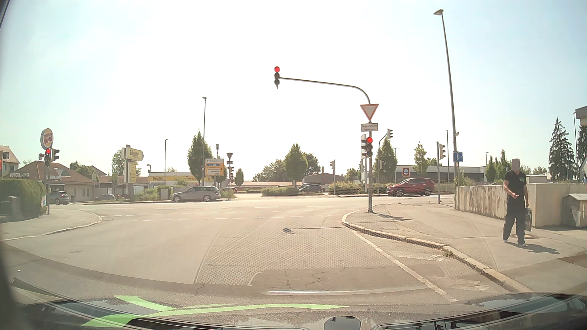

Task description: Follow the waypoints while adhering to traffic rules and regulations

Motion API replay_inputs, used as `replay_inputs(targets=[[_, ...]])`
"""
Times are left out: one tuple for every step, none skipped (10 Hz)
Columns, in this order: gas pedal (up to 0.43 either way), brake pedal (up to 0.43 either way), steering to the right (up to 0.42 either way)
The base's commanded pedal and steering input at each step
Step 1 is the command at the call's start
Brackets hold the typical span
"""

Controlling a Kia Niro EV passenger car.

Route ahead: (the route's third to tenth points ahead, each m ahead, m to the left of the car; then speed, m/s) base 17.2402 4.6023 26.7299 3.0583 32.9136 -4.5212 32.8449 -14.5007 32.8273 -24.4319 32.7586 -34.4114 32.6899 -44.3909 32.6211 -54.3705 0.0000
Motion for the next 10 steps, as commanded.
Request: replay_inputs(targets=[[0.0,0.311,-0.019],[0.0,0.311,-0.019],[0.0,0.311,-0.019],[0.0,0.311,-0.019],[0.0,0.311,-0.019],[0.0,0.317,-0.019],[0.0,0.311,-0.019],[0.0,0.311,-0.019],[0.0,0.311,-0.019],[0.0,0.311,-0.019]])
